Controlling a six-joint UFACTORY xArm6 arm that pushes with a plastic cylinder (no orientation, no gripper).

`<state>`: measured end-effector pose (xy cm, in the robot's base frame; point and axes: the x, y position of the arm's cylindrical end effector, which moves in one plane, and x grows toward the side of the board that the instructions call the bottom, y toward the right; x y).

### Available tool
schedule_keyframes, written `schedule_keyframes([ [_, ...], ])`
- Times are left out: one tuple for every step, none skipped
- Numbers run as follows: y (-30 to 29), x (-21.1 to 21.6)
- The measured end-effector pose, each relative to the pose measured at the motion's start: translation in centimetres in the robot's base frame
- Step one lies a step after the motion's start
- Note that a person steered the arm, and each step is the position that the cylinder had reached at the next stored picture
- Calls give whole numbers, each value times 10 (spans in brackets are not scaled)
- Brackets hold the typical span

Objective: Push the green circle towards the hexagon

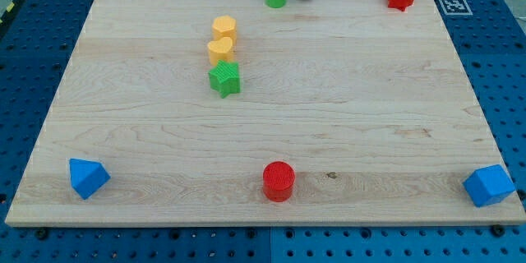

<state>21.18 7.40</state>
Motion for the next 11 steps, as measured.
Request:
schedule_keyframes([
  [-11, 0],
  [-44, 0],
  [-50, 0],
  [-51, 0],
  [-57, 0],
  [-77, 0],
  [-88, 0],
  [-90, 2],
  [-90, 12],
  [-90, 22],
  [-90, 30],
])
